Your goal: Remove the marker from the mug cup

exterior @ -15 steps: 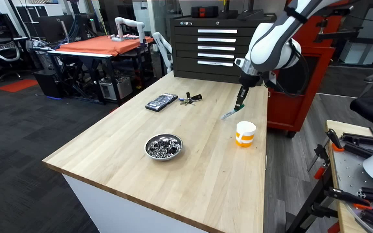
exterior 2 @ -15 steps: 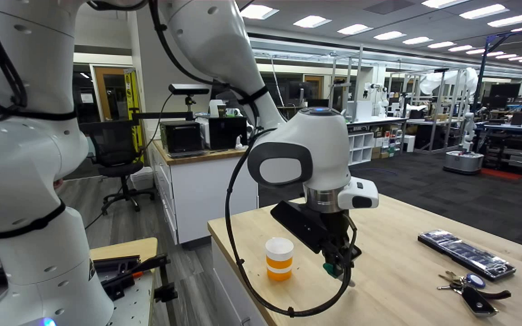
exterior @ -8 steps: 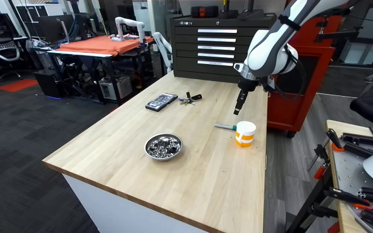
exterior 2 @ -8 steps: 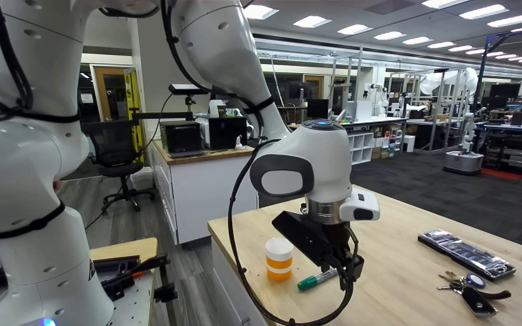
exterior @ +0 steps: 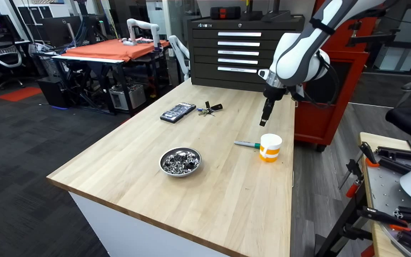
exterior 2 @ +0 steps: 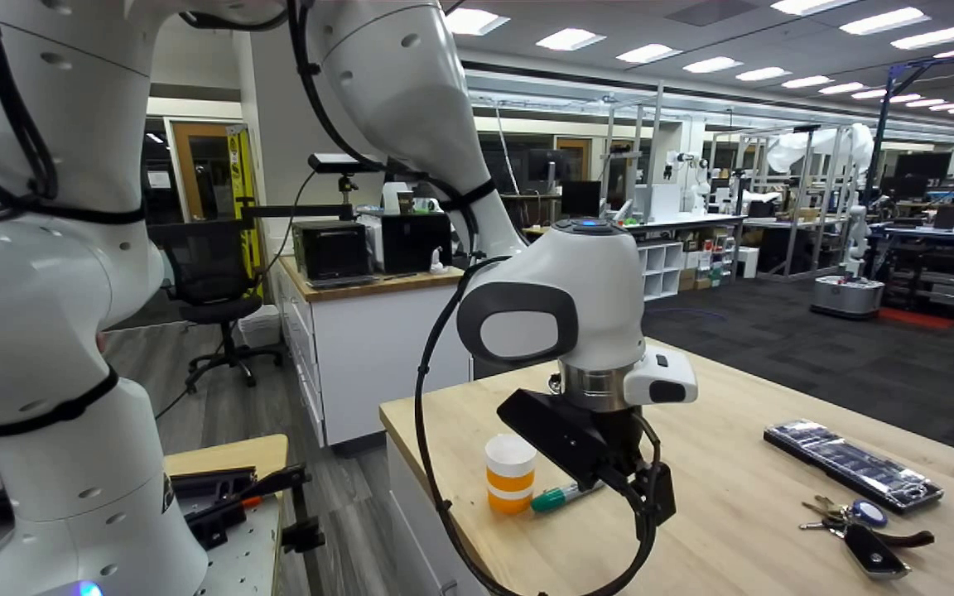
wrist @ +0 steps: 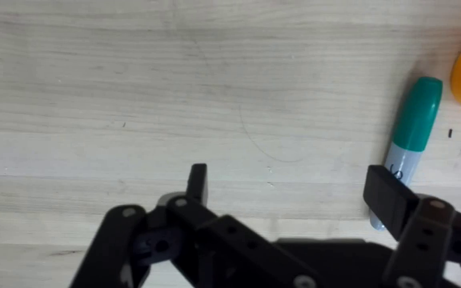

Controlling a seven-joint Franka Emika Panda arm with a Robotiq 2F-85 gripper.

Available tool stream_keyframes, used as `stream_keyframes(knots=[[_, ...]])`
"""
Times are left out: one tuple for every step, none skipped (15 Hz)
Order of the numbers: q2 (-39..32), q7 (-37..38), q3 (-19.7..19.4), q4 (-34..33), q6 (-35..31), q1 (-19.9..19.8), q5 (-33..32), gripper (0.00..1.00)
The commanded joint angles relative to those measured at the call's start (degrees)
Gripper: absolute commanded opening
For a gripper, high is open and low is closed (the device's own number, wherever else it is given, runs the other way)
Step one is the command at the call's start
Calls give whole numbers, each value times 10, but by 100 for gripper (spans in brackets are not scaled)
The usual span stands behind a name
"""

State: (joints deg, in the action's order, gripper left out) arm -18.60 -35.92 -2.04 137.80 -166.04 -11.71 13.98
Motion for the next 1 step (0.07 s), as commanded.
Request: stream_keyframes(knots=[[1, 20, 21, 1, -1, -24, -26, 100]])
